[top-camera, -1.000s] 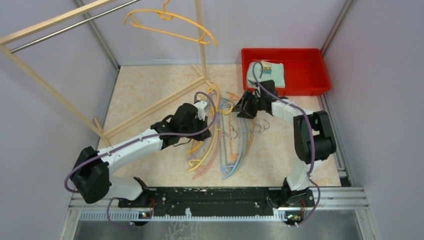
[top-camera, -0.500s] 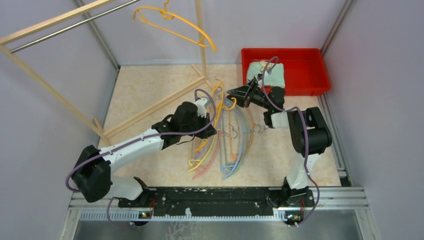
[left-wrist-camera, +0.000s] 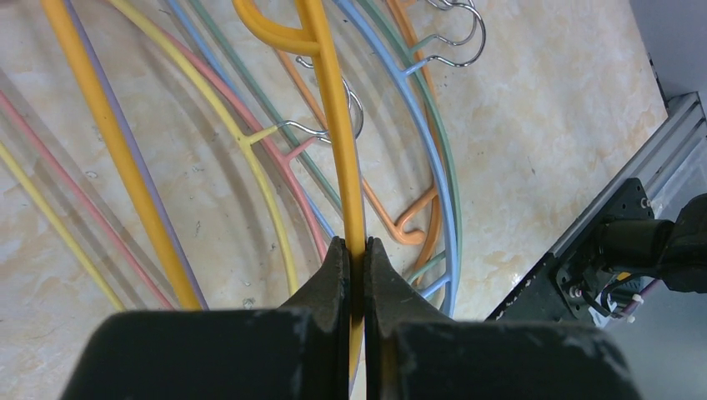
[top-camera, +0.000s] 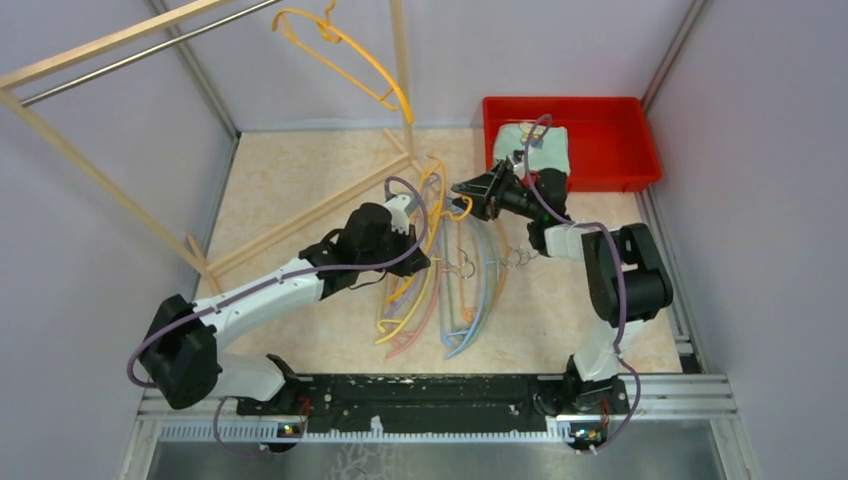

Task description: Organize the hangers

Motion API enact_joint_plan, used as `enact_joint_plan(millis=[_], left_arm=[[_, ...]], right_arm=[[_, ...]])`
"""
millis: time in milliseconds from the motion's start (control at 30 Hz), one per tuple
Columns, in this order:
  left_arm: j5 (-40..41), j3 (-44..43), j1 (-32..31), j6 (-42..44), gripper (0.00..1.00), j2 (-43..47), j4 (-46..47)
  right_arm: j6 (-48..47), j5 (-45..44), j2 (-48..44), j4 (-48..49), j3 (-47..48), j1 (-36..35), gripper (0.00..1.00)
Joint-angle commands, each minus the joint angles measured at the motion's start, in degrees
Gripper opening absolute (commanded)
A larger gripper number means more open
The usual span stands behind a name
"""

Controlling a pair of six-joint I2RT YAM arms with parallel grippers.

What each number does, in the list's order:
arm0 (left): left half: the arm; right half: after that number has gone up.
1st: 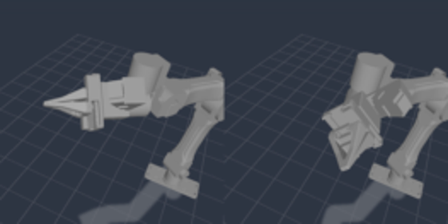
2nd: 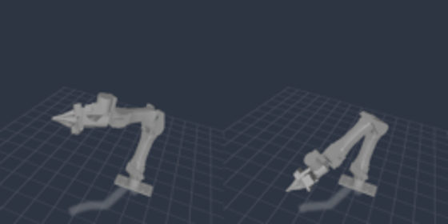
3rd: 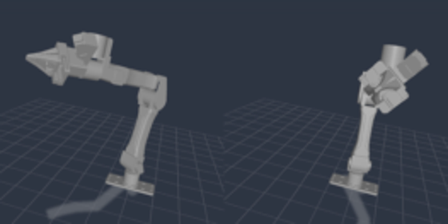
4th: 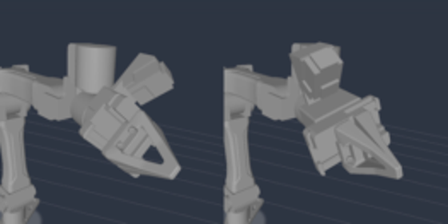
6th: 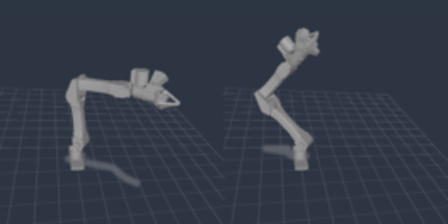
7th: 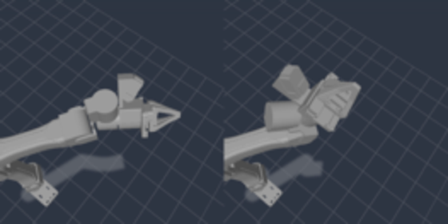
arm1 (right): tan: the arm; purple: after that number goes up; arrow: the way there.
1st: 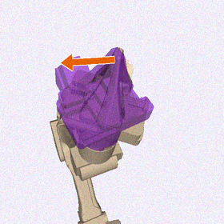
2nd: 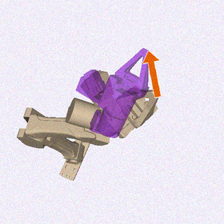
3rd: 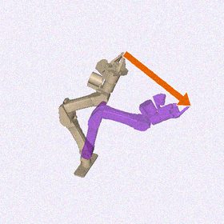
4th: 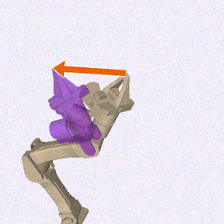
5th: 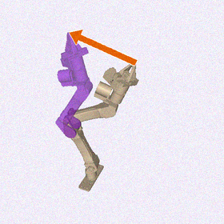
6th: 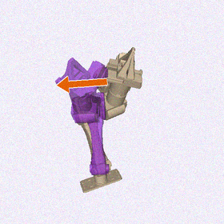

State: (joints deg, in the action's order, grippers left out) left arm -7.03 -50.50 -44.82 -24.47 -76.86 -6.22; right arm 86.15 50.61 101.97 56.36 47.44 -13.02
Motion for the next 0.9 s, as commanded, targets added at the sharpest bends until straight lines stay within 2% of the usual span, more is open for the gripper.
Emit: enact_joint_plan(millis=[0, 100, 333, 467, 600, 767, 867], left_arm=[[2.52, -2.94, 1.19, 0.34, 0.00, 3.52, 3.10], [2.32, -3.77, 1.40, 0.48, 0.00, 4.12, 2.84], [-1.33, -5.42, 1.40, -0.55, 0.00, 5.18, 2.94], [-1.13, -4.99, 1.40, -1.36, 0.00, 6.68, 3.45], [-0.20, -3.77, 1.40, -0.79, 0.00, 6.67, 1.40], [-0.80, -0.17, 1.40, -0.86, 0.00, 7.22, 0.76], [-0.84, 1.23, 1.40, -1.42, 0.00, 8.54, 1.55]], right_arm=[[-17.38, -1.47, -5.55, -21.88, 5.17, -0.64, 0.53], [-22.53, -2.12, -5.03, -30.27, 7.77, -0.91, 0.54], [-16.83, -1.22, -0.82, -21.03, 7.73, -1.46, 0.53], [-9.98, -1.40, 0.03, -10.75, 6.76, -1.20, 0.52], [-12.80, -5.78, -3.17, -13.96, 7.67, 0.14, 0.54], [-6.65, -9.35, -2.57, -5.12, 9.21, 1.89, 0.57], [-6.22, -8.82, -0.77, -6.63, 11.49, 1.88, 0.57]])
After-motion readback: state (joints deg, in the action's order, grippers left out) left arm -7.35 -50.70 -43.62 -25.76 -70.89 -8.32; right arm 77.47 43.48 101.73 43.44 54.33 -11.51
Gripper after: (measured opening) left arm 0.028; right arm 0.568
